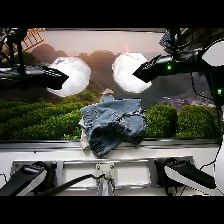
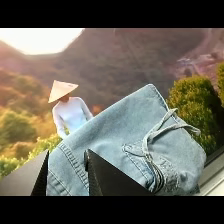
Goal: Fold the clothes and pants, and hang the long-sleeved shirts on hangers.
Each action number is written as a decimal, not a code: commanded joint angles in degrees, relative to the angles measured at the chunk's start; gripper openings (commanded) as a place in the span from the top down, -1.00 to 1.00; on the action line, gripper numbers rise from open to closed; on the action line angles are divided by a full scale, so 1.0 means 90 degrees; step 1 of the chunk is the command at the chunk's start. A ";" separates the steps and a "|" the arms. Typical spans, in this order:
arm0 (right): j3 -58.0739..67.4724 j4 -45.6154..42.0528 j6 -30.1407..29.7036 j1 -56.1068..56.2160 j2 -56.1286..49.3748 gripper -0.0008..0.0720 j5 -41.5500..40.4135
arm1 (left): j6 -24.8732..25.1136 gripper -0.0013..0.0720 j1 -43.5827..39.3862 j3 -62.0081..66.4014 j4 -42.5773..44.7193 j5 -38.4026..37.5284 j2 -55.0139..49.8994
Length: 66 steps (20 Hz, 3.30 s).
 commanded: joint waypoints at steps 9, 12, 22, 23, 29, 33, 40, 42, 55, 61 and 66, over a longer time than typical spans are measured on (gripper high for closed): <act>-0.0002 0.0000 0.0002 -0.0002 -0.0005 -0.41 0.0000 | 0.0002 0.25 -0.0005 0.0005 -0.0005 0.0005 -0.0080; -0.0002 0.0000 0.0002 -0.0002 -0.0005 -0.41 0.0000 | 0.0002 0.25 -0.0005 0.0005 -0.0002 0.0005 -0.0189; -0.0002 0.0000 0.0002 0.0000 -0.0005 -0.41 0.0000 | 0.0002 0.25 -0.0005 0.0005 -0.0002 0.0022 -0.0488; -0.0002 0.0000 0.0002 0.0000 -0.0005 -0.41 0.0000 | 0.0002 0.25 -0.0005 0.0005 0.0000 0.0022 -0.0488; -0.0002 0.0000 0.0002 0.0000 -0.0005 -0.41 0.0000 | 0.0002 0.25 -0.0005 0.0005 -0.0002 0.0022 -0.0488; -0.0002 0.0000 0.0002 0.0000 -0.0005 -0.41 0.0000 | 0.0002 0.25 -0.0005 0.0005 -0.0002 0.0022 -0.0488; -0.0002 0.0000 0.0002 0.0000 -0.0005 -0.41 -0.0002 | -0.0002 0.25 -0.0005 0.0005 -0.0005 -0.0032 -0.0488; -0.0002 0.0000 0.0002 0.0000 -0.0005 -0.41 -0.0068 | -0.0085 0.25 -0.0005 0.0005 0.0000 -0.0153 -0.0488; -0.0012 0.0100 0.0002 0.0005 -0.0005 -0.40 -0.0770 | -0.0748 0.25 -0.0216 -0.1362 -0.0002 -0.0070 -0.0488; -0.0845 -0.1071 0.1083 -0.0039 -0.0010 -0.40 -0.1205 | -0.1197 0.25 0.0000 -0.2650 0.0168 0.0226 -0.0488; -0.1817 -0.1093 0.1540 -0.0087 -0.0010 -0.40 -0.1467 | -0.1392 -0.04 0.0146 -0.3155 0.0131 0.0750 -0.0631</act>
